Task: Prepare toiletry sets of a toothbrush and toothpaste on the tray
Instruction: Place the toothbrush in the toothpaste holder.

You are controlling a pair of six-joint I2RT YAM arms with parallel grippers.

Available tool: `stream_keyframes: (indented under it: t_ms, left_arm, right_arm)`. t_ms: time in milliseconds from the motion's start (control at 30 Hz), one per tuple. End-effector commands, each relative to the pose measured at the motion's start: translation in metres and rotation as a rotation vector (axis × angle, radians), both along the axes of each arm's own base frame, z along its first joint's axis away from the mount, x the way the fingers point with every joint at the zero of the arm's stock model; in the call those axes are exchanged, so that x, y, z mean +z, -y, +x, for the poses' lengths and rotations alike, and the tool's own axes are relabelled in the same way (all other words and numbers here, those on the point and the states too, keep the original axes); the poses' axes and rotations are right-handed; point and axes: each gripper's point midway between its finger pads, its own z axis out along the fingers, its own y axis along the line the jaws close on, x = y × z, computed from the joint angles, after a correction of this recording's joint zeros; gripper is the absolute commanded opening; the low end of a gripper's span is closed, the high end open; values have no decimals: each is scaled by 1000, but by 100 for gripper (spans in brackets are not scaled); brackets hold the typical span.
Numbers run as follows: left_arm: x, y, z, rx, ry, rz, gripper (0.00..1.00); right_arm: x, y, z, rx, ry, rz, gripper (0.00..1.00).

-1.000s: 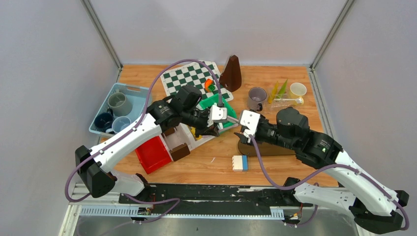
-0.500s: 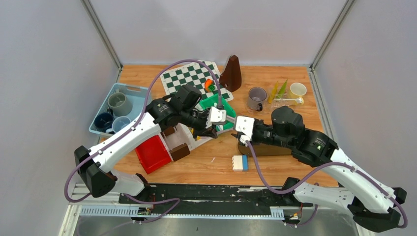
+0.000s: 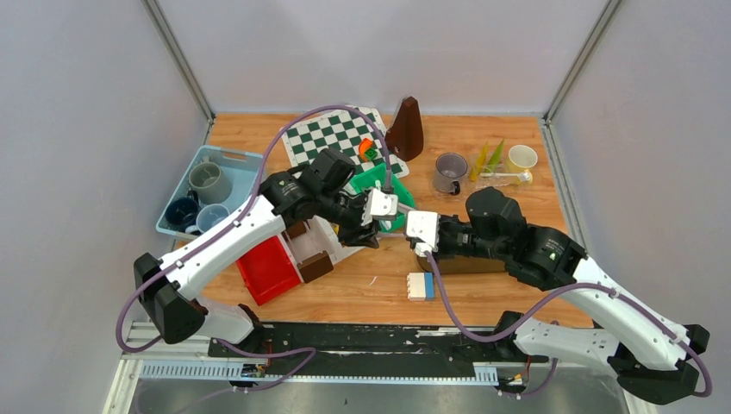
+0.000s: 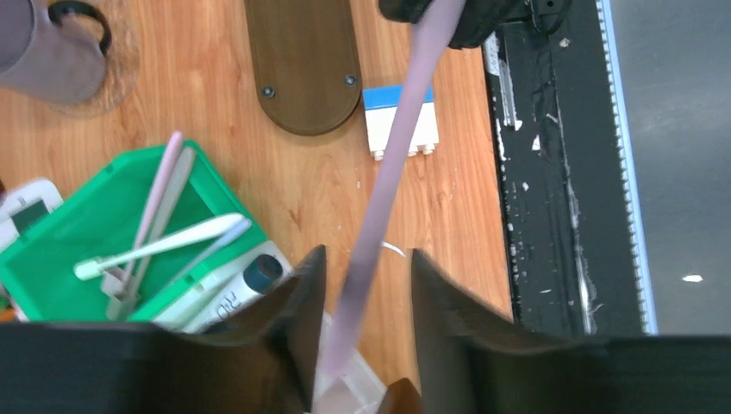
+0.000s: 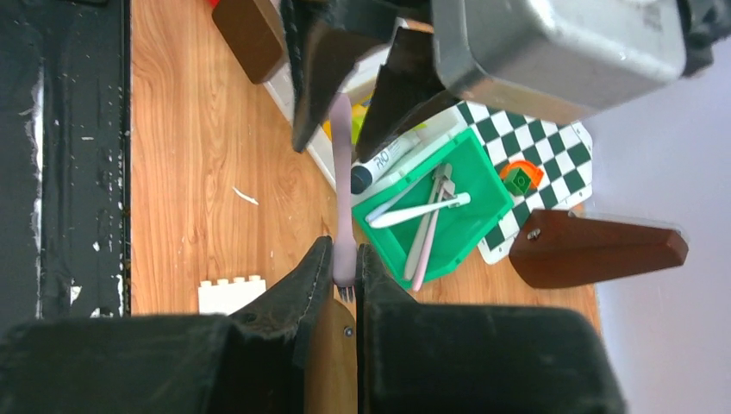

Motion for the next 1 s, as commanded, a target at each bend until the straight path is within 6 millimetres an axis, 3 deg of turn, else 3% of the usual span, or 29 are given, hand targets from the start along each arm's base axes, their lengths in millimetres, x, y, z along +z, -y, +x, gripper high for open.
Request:
stream_keyframes:
  t_ms: [0,33,100,233,333,567,767,967]
  left_arm:
    - [20,4,8,30,50,-47,59]
    - [22,2,12,52,71,-48,71]
    - [27,-1,19,95,116,-53,82]
    - [44,-13,41,227,235,-75,97]
    - [60,-27,60,365,332,-99,100]
    - [106,-96,110,836,555,-155,100]
    - [119,-172,141,1198,557,-211,100]
    - [116,-222,152,1422,617,-223,100]
  right_arm:
    - [9,8,6,-43,30,-9,0]
    - [9,11,8,-62,34,-12,0]
    - [9,18,13,-109,40,-24,0]
    - [6,36,28,-240,41,-75,0]
    - [4,51,42,-368,42,-106,0]
    - [-3,85,75,-659,-2,-149,0]
    - [-6,125,109,-937,-26,-172,0]
    - [-1,154,140,-1152,-8,-153,0]
